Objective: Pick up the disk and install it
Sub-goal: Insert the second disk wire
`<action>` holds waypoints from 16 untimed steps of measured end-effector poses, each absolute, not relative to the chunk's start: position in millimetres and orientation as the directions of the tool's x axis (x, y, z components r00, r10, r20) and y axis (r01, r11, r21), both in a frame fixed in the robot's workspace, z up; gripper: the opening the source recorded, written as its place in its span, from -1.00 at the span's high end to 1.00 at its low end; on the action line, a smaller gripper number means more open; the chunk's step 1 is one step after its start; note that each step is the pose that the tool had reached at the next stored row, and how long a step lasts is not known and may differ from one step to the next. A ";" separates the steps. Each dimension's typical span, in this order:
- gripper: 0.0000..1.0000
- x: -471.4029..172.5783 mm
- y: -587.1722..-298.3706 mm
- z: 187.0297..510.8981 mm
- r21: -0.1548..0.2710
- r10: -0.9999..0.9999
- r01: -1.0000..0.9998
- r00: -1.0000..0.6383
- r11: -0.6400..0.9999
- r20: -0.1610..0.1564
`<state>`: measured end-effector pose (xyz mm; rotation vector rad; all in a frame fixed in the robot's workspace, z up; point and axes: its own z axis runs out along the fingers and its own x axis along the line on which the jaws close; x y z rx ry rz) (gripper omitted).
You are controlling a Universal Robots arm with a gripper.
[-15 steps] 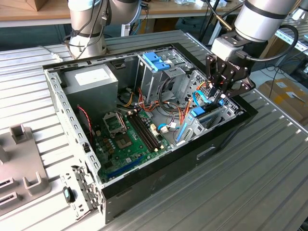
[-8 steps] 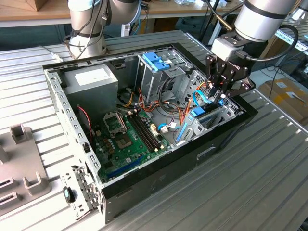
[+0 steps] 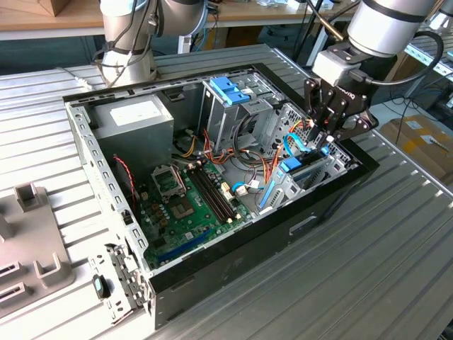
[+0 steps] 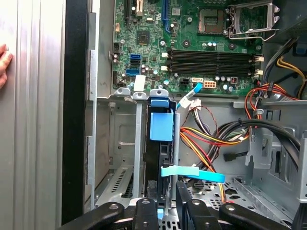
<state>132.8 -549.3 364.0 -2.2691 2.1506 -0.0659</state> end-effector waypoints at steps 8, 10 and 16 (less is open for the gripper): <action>0.40 132.8 -549.4 372.7 -0.040 -0.998 -0.998 0.053 -0.054 0.020; 0.40 132.8 -549.3 373.9 -0.040 -0.998 -0.998 0.053 -0.054 0.020; 0.40 132.8 -549.4 376.6 -0.040 -0.998 -0.998 0.053 -0.054 0.020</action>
